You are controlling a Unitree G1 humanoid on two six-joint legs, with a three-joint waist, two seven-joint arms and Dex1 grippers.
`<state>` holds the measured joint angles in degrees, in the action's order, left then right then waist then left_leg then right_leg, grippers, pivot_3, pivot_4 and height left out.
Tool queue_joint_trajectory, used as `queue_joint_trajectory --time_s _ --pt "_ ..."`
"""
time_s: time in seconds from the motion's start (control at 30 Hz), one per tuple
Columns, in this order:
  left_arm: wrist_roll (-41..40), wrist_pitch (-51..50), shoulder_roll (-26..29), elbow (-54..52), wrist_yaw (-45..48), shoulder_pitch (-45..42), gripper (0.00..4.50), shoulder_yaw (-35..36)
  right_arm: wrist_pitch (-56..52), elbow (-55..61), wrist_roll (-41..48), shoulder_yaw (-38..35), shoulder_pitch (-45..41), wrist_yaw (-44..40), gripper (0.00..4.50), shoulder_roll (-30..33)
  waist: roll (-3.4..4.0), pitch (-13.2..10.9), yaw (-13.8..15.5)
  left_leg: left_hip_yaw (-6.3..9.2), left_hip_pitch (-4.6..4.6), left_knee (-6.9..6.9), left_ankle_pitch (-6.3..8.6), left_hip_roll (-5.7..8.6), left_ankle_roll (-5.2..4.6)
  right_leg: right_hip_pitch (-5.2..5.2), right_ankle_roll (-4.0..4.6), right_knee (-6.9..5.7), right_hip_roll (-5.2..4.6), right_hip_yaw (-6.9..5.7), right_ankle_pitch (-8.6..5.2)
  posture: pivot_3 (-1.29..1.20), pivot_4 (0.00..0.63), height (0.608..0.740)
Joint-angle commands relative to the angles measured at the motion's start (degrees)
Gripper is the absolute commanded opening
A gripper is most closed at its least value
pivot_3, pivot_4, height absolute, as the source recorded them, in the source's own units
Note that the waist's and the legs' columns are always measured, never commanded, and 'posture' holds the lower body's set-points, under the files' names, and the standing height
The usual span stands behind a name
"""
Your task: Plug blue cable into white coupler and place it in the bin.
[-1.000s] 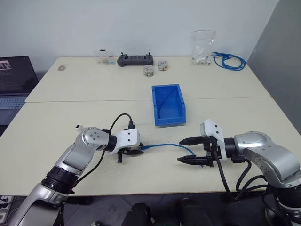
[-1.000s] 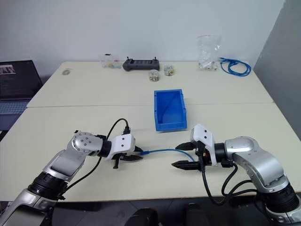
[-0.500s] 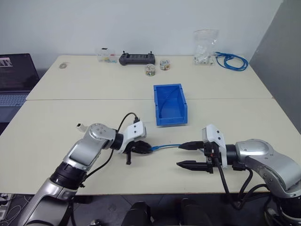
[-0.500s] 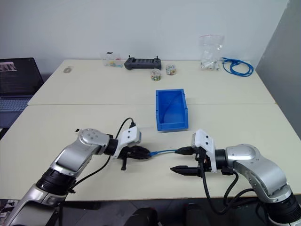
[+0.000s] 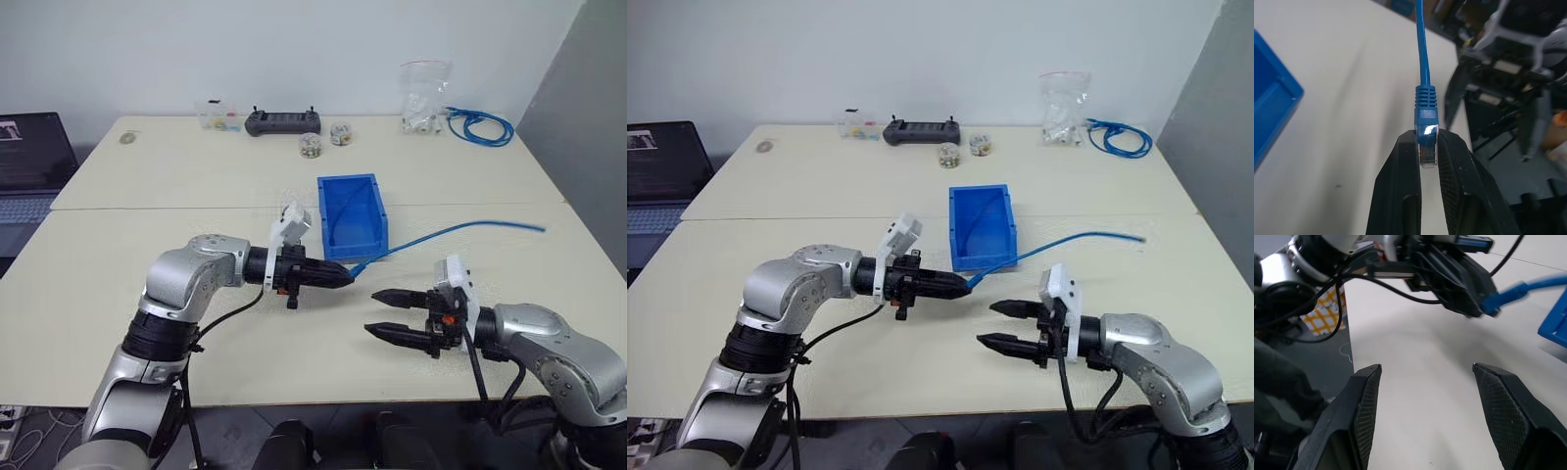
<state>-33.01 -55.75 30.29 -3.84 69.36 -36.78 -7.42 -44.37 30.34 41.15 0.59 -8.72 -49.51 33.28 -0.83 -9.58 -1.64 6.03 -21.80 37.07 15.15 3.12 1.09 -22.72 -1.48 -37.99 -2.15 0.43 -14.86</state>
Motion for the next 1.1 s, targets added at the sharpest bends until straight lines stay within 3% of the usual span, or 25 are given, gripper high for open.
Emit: queue_joint_trajectory --time_s 0.03,0.43,0.63,0.93,1.1 --pt "-4.6 -2.7 0.9 -1.6 0.8 -0.9 0.21 2.2 -1.9 -0.6 5.7 -3.2 -2.0 0.7 3.15 -0.8 0.0 0.0 0.0 0.0 0.0 0.0 0.0 0.0 0.0 0.0 0.01 0.0 0.0 0.0 0.01 0.0 0.15 0.74" --pt "-11.3 -6.6 4.4 -4.6 0.9 -0.6 0.21 2.7 -7.4 -5.0 16.1 -3.7 -11.1 5.7 3.15 -6.6 0.0 0.0 0.0 -0.01 -0.03 -0.03 0.0 0.0 0.0 -0.06 0.11 0.0 -0.01 0.04 0.06 0.0 0.15 0.74" --pt "-12.6 -7.0 4.5 -4.7 -0.2 -1.0 0.21 3.1 -8.5 -6.2 17.1 -2.8 -12.5 5.3 3.15 -6.7 0.0 0.0 0.0 -0.05 -0.06 -0.03 0.0 0.01 0.0 -0.13 0.14 -0.02 -0.01 0.07 0.08 0.0 0.15 0.74" --pt "-14.6 -7.1 4.5 -5.4 -1.9 -0.8 0.21 3.2 -9.0 -5.9 17.8 -2.0 -13.0 4.5 0.97 -6.1 0.0 0.0 0.0 -0.1 -0.13 -0.04 0.0 0.01 0.0 -0.27 0.15 -0.07 0.0 0.13 0.08 0.0 0.15 0.74" --pt "-15.1 -6.9 4.4 -5.2 -2.7 -0.9 0.21 3.1 -9.3 -5.3 18.1 -1.8 -12.9 3.7 0.07 -4.7 0.0 0.0 0.0 -0.18 -0.19 -0.04 0.0 0.0 0.0 -0.39 0.23 -0.11 0.0 0.21 0.13 0.0 0.15 0.74"
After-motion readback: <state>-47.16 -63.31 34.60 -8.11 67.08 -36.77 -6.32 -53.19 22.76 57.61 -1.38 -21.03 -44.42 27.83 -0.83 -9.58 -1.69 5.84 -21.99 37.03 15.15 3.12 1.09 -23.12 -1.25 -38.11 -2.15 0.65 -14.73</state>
